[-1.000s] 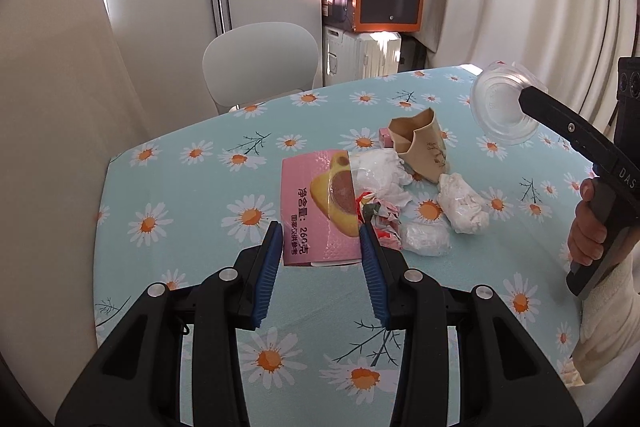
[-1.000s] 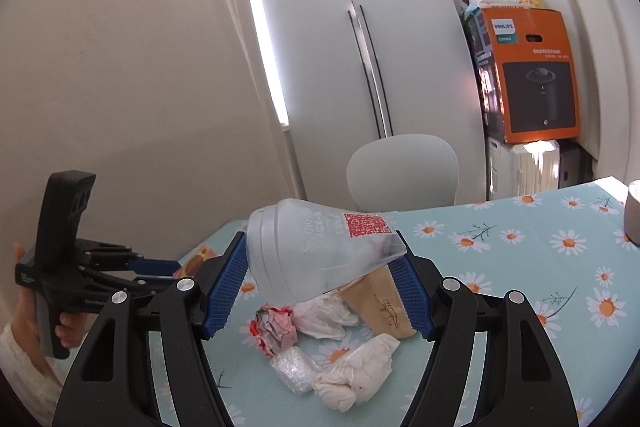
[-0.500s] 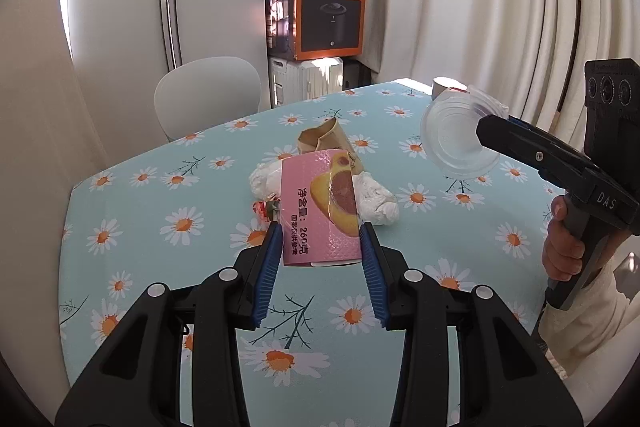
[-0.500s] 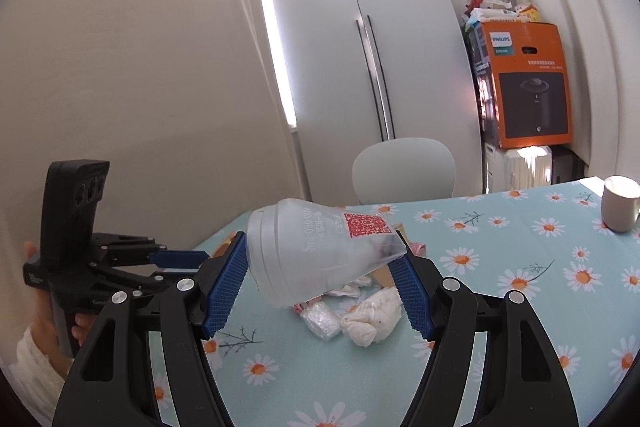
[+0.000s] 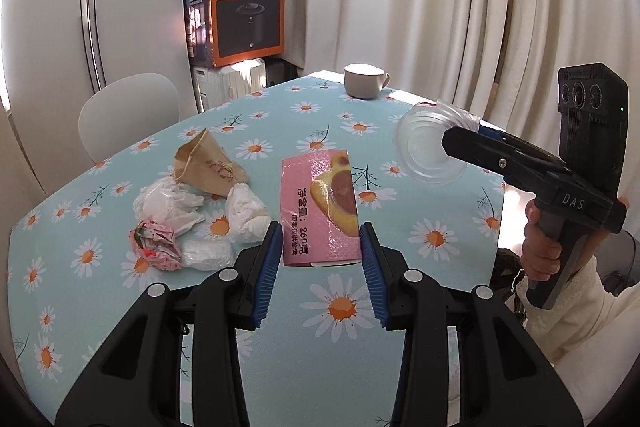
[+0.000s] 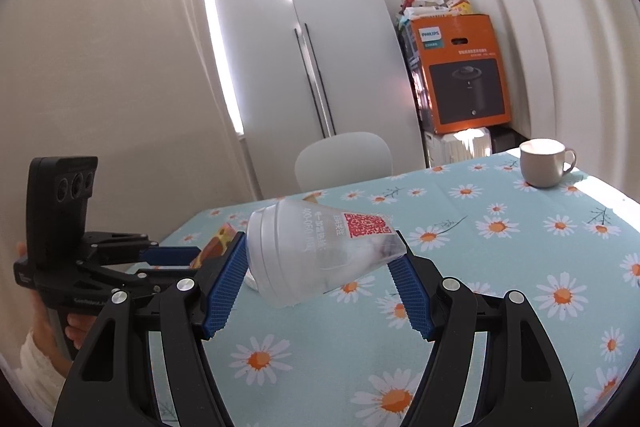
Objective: Collect trash
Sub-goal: 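Carry the cup and pink box to the black trash bag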
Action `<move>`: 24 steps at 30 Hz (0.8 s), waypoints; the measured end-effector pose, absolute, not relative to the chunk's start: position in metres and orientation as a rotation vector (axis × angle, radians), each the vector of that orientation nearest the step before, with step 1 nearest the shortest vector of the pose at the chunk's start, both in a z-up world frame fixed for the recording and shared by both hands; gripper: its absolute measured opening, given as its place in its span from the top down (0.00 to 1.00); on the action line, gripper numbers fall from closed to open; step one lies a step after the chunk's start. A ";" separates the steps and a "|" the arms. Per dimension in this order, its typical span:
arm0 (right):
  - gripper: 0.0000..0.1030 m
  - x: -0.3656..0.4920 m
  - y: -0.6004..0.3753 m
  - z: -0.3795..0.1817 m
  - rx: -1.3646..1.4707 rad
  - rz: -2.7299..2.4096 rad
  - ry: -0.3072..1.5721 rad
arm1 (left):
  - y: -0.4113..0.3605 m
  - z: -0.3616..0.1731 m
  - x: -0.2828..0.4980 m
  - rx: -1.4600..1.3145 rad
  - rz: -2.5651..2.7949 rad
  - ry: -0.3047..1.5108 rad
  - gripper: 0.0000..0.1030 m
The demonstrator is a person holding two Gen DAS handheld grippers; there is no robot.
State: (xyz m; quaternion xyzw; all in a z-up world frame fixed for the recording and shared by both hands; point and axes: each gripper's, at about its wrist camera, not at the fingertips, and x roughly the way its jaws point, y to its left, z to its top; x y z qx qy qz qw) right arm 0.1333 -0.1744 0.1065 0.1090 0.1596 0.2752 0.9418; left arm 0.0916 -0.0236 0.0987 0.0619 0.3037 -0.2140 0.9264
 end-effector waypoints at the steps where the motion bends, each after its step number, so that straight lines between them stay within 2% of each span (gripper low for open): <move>1: 0.37 0.130 -0.182 0.105 0.224 0.545 0.325 | -0.030 0.099 0.093 0.135 -0.455 0.625 0.60; 24: 0.37 0.039 -0.349 0.060 0.245 0.178 0.344 | -0.206 0.089 0.092 0.337 -0.855 0.677 0.60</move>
